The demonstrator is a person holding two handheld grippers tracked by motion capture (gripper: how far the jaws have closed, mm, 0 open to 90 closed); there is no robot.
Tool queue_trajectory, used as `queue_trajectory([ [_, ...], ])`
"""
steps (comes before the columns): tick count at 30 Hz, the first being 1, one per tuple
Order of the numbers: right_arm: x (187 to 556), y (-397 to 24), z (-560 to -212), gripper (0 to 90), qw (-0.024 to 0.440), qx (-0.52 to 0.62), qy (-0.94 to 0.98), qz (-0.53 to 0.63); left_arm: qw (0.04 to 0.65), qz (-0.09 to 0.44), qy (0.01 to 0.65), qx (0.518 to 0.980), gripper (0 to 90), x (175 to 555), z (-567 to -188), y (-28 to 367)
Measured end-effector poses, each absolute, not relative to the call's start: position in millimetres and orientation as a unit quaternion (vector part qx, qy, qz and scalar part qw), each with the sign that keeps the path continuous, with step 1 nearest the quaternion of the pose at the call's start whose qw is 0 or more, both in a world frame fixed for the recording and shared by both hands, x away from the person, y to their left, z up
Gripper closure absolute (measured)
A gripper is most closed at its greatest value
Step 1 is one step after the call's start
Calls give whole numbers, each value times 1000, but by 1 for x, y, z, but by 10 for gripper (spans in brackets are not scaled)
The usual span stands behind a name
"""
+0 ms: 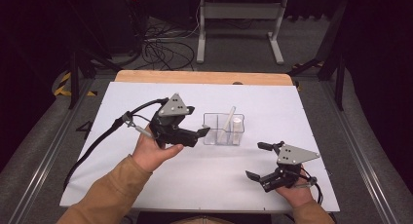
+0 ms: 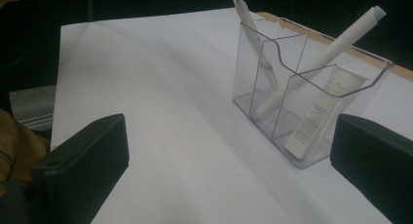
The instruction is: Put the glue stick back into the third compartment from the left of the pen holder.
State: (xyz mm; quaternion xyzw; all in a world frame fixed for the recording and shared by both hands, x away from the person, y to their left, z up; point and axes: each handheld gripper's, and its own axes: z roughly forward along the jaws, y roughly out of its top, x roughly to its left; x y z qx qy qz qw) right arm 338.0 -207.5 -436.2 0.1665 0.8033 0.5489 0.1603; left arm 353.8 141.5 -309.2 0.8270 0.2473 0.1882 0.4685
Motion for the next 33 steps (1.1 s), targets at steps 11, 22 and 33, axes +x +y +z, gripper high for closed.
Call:
queue_trajectory([
  [11,337,-207,-435,11,159,166,803,550,504,212,220,808,189,334,-332,168],
  [22,337,-207,-436,12,159,167,803,550,533,196,241,787,173,328,-365,203],
  [33,337,-207,-436,12,159,166,804,548,539,192,256,779,151,327,-403,230],
])
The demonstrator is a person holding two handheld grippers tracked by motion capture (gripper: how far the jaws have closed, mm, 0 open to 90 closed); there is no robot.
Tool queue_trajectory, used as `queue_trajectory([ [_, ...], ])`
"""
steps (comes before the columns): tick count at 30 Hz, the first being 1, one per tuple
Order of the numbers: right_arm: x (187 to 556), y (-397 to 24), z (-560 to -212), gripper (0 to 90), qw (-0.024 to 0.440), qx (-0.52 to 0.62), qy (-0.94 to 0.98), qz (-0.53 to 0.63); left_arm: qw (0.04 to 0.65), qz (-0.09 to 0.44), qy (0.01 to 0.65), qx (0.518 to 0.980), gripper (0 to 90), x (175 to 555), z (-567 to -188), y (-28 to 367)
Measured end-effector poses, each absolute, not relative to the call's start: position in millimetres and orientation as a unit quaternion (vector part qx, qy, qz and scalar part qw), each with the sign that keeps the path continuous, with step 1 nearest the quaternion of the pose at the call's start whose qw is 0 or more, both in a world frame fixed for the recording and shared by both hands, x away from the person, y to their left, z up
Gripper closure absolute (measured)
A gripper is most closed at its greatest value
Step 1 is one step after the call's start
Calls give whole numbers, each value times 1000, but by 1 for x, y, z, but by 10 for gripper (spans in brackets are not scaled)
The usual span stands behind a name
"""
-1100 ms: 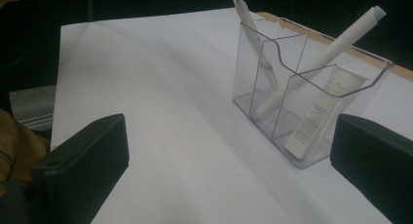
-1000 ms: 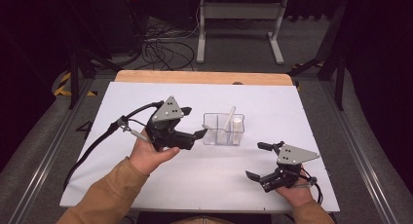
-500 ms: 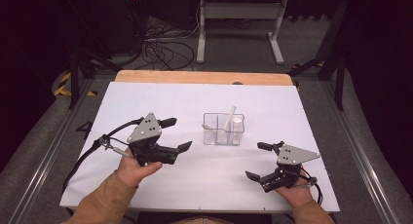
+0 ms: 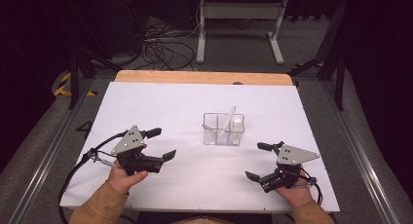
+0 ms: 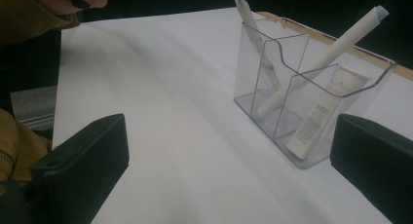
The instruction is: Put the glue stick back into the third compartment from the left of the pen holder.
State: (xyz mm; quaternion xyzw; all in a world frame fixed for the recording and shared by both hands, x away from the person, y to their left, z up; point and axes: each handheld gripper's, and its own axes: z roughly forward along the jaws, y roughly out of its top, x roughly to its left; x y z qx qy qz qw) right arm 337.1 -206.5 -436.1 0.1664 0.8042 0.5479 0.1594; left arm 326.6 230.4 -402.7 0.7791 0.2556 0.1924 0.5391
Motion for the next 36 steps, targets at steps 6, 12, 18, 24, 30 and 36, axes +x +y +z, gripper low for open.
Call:
queue_trajectory([
  [6,337,-207,-436,12,159,167,804,547,541,193,261,776,142,325,-423,245],
  [12,337,-207,-436,12,160,166,804,548,539,184,277,774,142,324,-447,263],
  [18,337,-206,-437,11,158,166,805,547,527,195,286,776,135,323,-458,275],
  [24,337,-206,-437,12,158,166,807,545,533,188,289,773,136,322,-458,274],
  [30,337,-206,-437,12,155,168,807,544,537,188,287,770,122,321,-457,275],
  [36,338,-205,-438,12,157,167,809,542,534,189,289,771,105,323,-458,276],
])
